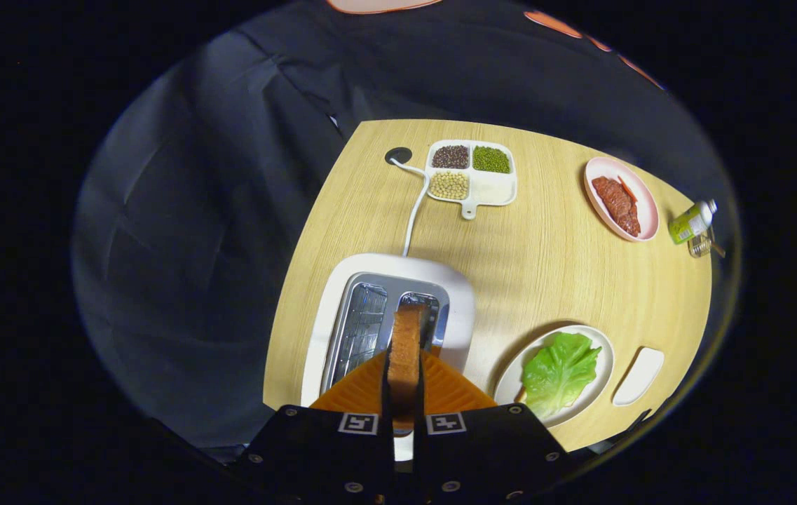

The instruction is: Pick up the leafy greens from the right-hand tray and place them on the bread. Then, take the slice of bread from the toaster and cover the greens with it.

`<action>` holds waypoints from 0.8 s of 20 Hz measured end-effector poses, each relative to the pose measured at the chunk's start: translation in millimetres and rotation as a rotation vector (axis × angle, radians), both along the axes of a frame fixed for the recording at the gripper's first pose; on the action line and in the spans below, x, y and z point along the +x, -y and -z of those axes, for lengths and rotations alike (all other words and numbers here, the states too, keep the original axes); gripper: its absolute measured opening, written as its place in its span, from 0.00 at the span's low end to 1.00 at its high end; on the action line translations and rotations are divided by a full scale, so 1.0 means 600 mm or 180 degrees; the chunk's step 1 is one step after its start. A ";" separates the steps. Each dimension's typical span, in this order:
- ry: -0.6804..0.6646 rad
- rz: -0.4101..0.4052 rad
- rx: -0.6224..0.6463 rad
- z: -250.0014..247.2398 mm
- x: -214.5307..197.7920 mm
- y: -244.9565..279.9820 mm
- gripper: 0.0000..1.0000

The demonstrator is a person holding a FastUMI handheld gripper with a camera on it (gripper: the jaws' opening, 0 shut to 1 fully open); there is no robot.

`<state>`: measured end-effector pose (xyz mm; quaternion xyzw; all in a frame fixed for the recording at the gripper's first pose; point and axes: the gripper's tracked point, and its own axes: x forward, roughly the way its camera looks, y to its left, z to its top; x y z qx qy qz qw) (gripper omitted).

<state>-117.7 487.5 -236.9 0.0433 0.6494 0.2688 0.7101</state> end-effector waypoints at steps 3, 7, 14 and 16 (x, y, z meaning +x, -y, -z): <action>0.0004 0.0150 0.0285 -0.032 0.008 0.017 0.09; -0.0123 0.0378 0.0653 -0.080 0.013 0.064 0.09; 0.0114 0.0626 0.0930 -0.123 0.038 0.223 0.09; 0.0191 0.0711 0.0866 -0.112 0.043 0.284 0.09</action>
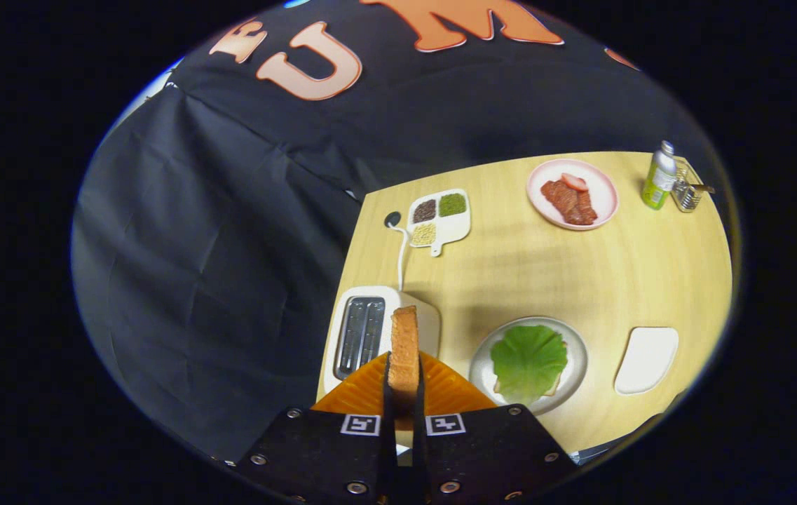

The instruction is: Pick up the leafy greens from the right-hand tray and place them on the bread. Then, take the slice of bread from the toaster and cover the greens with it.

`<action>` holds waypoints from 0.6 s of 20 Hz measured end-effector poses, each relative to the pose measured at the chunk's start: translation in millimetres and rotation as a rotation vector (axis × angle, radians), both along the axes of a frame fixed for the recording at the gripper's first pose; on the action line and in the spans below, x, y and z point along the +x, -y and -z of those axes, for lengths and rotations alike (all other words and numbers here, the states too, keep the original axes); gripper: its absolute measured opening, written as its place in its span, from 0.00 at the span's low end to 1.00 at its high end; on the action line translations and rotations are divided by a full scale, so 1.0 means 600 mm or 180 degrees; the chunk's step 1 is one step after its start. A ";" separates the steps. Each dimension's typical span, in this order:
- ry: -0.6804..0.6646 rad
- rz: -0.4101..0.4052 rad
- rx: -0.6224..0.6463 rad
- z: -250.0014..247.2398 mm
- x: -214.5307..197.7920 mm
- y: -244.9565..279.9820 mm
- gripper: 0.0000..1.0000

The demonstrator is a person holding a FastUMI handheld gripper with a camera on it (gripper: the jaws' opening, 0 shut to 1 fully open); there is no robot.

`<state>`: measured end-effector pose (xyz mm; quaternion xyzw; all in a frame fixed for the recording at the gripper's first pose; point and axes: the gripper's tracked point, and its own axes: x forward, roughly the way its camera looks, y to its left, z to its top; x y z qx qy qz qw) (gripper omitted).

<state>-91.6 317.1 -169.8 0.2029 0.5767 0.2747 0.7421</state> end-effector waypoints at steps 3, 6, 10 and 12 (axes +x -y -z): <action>0.0009 0.0124 -0.0036 0.021 0.003 0.080 0.09; -0.0017 0.0293 -0.0131 0.056 0.008 0.157 0.09; -0.0152 0.0411 -0.0147 0.092 -0.008 0.216 0.09; -0.0266 0.0415 -0.0074 0.112 -0.022 0.216 0.09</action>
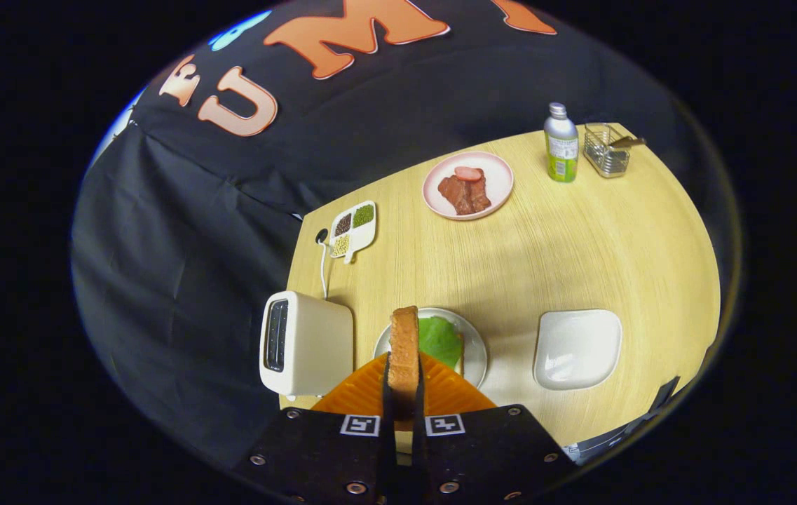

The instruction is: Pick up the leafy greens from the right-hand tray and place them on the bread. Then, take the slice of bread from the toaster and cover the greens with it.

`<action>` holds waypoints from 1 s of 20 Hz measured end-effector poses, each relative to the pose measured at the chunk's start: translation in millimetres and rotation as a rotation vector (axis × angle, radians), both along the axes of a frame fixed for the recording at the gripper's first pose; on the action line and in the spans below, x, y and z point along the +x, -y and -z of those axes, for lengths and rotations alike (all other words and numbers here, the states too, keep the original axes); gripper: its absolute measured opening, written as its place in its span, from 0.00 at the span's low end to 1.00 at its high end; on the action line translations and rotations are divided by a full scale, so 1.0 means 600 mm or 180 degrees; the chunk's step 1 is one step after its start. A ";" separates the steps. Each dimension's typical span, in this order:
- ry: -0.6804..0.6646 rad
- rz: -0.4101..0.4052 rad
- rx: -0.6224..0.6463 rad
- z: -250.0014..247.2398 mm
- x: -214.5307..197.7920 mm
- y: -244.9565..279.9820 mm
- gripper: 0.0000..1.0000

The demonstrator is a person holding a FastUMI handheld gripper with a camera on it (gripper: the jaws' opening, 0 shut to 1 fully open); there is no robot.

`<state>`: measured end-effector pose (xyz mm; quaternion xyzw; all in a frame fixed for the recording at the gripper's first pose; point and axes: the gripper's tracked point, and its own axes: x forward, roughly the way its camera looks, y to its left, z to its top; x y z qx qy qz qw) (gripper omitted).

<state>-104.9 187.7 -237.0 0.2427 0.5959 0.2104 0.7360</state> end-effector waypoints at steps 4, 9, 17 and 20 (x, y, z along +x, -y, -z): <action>-0.0062 -0.0172 0.0197 0.039 -0.025 -0.038 0.09; -0.0101 -0.0315 0.0666 0.091 -0.051 -0.105 0.09; -0.0211 -0.0352 0.0727 0.229 -0.067 -0.135 0.09; -0.0079 -0.0347 0.0431 0.256 -0.060 -0.114 0.17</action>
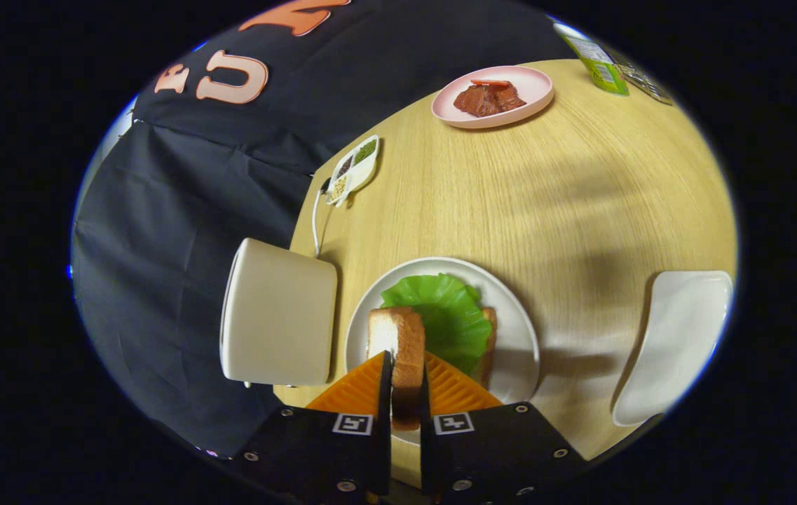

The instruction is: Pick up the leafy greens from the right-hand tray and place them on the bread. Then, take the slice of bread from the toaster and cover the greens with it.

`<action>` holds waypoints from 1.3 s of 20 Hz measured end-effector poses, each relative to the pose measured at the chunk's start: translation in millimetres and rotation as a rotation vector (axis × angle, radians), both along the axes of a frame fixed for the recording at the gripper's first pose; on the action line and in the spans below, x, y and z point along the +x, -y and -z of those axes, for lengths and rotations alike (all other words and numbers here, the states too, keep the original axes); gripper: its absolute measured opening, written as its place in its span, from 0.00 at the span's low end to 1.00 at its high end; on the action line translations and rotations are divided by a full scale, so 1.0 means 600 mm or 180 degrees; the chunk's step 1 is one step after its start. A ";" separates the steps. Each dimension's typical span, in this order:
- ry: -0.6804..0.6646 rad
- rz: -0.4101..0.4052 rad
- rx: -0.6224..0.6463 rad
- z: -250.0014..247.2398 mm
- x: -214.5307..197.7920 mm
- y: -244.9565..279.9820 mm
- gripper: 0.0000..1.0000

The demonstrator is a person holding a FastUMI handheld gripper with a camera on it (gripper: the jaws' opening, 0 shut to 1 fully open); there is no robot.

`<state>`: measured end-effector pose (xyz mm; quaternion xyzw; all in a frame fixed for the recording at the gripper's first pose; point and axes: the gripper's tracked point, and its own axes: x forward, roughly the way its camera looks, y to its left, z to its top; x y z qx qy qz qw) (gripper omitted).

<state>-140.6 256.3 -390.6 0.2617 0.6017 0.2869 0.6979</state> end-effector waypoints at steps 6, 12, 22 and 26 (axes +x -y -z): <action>0.0420 -0.0066 -0.0523 0.014 0.013 0.048 0.58; 0.1190 0.0234 -0.0577 -0.100 0.092 0.090 0.83; 0.2810 0.0972 -0.0929 -0.432 0.199 0.225 0.97; 0.3259 0.1273 -0.1137 -0.536 0.210 0.282 0.97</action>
